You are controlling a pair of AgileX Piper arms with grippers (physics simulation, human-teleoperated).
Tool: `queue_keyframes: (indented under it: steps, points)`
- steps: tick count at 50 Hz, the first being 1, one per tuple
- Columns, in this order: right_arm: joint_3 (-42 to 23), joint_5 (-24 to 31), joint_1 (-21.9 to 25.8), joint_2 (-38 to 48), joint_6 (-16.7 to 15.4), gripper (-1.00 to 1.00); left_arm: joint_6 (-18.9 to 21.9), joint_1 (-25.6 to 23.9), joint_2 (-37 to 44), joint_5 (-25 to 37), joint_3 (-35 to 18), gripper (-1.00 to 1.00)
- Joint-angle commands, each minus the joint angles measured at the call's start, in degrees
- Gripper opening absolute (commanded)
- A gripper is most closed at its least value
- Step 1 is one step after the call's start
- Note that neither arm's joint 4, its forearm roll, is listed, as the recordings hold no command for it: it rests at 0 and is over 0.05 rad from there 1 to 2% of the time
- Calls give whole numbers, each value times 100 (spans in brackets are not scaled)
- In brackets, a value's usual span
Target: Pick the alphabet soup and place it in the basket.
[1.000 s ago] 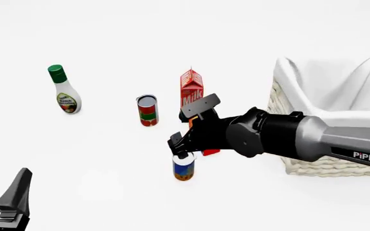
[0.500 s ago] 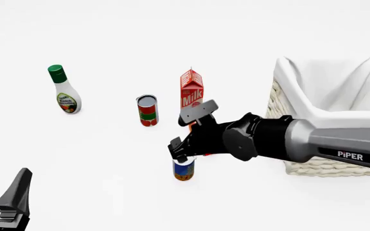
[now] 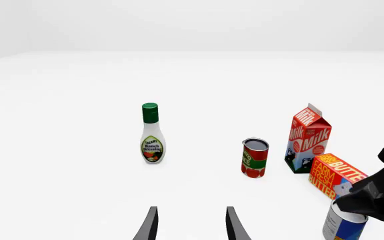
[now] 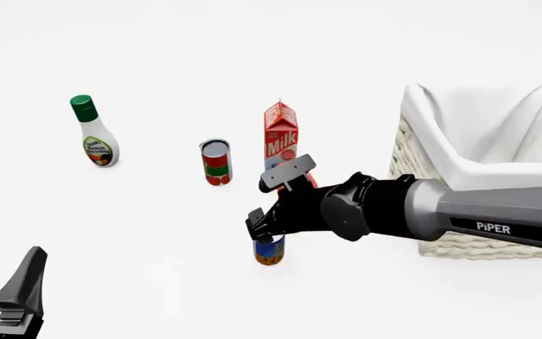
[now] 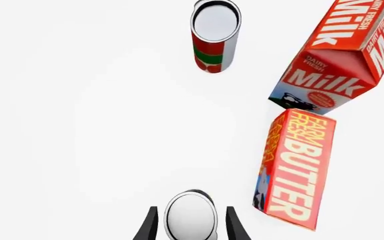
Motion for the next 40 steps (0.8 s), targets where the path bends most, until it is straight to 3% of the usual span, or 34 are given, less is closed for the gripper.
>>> queue_keyframes:
  steps: [1,40]
  points:
    - [-37,44,30,27,26,100,0,0,0,0,0,100]
    - [24,-287,72,505,131,100,0,0,0,0,0,100]
